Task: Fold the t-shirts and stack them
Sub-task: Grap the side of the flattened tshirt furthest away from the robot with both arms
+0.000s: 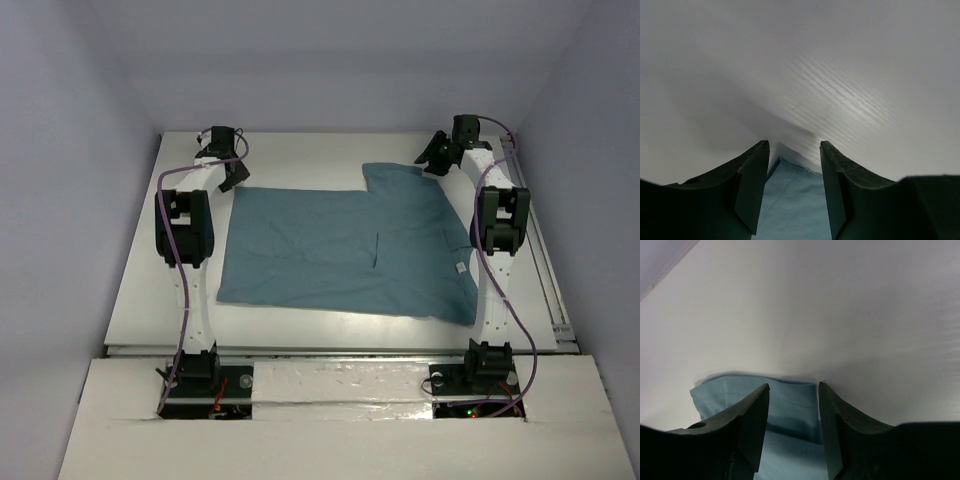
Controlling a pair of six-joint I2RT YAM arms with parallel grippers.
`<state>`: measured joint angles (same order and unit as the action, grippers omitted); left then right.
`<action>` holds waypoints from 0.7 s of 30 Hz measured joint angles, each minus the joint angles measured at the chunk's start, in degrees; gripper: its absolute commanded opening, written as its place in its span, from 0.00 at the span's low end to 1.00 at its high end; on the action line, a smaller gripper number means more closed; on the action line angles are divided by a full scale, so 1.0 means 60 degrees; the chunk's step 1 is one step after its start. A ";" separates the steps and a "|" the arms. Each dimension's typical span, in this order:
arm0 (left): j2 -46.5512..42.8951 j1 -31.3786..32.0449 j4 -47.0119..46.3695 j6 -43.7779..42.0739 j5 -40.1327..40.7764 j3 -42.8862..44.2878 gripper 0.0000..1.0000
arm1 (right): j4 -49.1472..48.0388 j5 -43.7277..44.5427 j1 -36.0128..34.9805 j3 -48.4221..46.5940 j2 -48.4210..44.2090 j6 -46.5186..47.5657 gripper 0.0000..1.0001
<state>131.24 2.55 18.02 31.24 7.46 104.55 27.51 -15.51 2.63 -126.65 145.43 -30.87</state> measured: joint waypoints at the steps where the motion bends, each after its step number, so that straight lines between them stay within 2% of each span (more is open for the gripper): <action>1: 0.0033 0.0000 0.0004 -0.0029 -0.0004 0.0036 0.43 | -0.0011 -0.0025 -0.0022 0.0051 -0.0033 -0.0040 0.49; 7: 0.0284 0.0000 0.0036 -0.0124 -0.0033 0.0412 0.43 | -0.0044 -0.0091 -0.0153 0.0124 -0.0036 -0.0109 0.45; 10: 0.0306 0.0000 0.0047 -0.0138 -0.0062 0.0459 0.43 | -0.0073 -0.0062 -0.0204 0.0142 -0.0036 -0.0142 0.36; 13: 0.0313 0.0000 0.0047 -0.0164 -0.0062 0.0474 0.43 | 0.0004 -0.0015 -0.0211 0.0135 -0.0033 -0.0146 0.21; 17: 0.0317 0.0000 0.0047 -0.0215 -0.0102 0.0474 0.43 | 0.0073 0.0113 -0.0211 0.0135 -0.0015 -0.0182 0.06; 21: 0.0317 0.0000 0.0036 -0.0295 -0.0211 0.0474 0.43 | 0.0051 0.0204 -0.0215 0.0131 -0.0015 -0.0255 0.00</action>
<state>133.14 2.55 18.24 29.47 6.20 107.39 27.81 -14.28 1.34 -125.86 145.34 -32.40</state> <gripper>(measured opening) 0.429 0.037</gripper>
